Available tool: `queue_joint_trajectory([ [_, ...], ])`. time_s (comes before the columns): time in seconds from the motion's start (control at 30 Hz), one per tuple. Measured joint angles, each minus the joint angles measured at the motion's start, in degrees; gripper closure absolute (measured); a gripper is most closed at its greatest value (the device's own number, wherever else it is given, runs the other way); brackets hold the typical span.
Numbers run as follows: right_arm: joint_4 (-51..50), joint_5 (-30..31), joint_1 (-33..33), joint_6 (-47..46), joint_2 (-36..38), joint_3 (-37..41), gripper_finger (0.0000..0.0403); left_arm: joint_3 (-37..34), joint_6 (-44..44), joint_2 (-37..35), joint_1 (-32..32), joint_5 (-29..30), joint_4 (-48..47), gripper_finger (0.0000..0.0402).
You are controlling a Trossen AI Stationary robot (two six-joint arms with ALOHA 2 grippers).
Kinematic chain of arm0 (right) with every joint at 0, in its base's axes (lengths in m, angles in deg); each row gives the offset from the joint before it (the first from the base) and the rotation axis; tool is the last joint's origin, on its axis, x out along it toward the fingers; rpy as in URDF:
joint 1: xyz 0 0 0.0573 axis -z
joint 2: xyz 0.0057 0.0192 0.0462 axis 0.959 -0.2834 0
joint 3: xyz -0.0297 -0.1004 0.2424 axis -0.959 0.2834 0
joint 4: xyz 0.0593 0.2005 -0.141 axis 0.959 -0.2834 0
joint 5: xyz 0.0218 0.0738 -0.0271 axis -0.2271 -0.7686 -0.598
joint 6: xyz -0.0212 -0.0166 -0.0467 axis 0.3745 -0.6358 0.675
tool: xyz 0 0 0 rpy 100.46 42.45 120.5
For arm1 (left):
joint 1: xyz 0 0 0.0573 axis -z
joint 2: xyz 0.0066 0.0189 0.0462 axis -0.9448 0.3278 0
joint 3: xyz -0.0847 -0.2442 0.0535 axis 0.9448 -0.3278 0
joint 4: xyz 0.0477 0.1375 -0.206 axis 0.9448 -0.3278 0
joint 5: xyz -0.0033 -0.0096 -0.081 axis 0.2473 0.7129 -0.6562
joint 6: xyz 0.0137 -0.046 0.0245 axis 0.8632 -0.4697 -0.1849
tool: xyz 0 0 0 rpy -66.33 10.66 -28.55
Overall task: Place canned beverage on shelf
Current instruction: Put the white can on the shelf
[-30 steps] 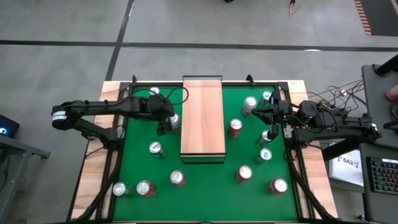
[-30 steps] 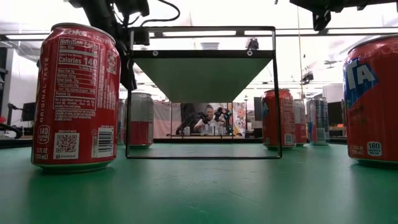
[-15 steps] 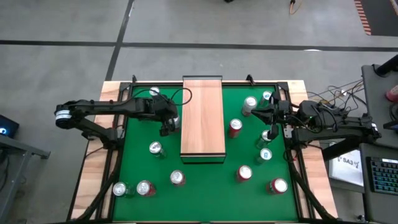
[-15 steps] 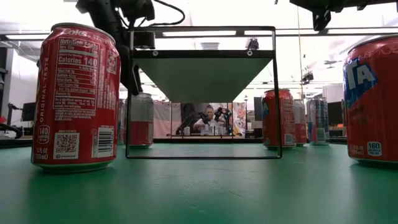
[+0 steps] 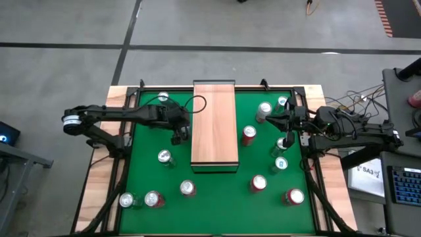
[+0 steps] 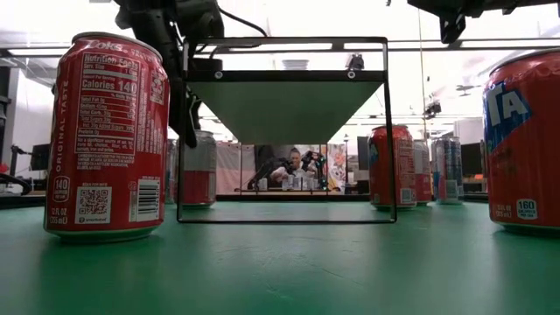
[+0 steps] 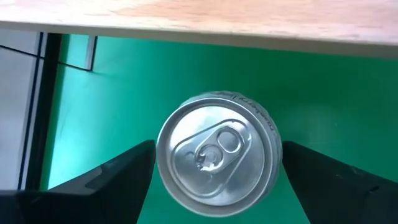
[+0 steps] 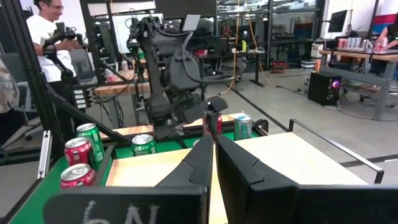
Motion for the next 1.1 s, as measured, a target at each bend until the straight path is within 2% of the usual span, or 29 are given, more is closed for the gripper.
queue_joint_trajectory([
  [0.23, 0.0, 0.0, 0.0, 0.0, 0.0, 0.0, 0.0390, 0.0, 0.0, 2.1, 0.0, 0.2, 0.2, 0.0077],
  [0.47, 0.0, 0.0, 0.0, 0.0, 0.0, 0.0, 0.0390, 0.1, 0.0, 1.6, 0.0, 0.3, -0.6, 0.0121],
  [0.77, 0.0, 0.0, 0.0, 0.0, 0.0, 0.0, 0.0390, 0.0, -0.9, 0.3, 0.0, 0.2, -3.5, 0.0121],
  [0.9, 0.0, 0.0, 0.0, 0.0, 0.0, 0.0, 0.0390, 2.9, -1.2, -0.3, 0.0, -0.1, -8.6, 0.0121],
  [1.1, 0.0, 0.0, 0.0, 0.0, 0.0, 0.0, 0.0390, 11.2, -2.0, -0.7, 0.4, 0.0, -17.5, 0.0121],
])
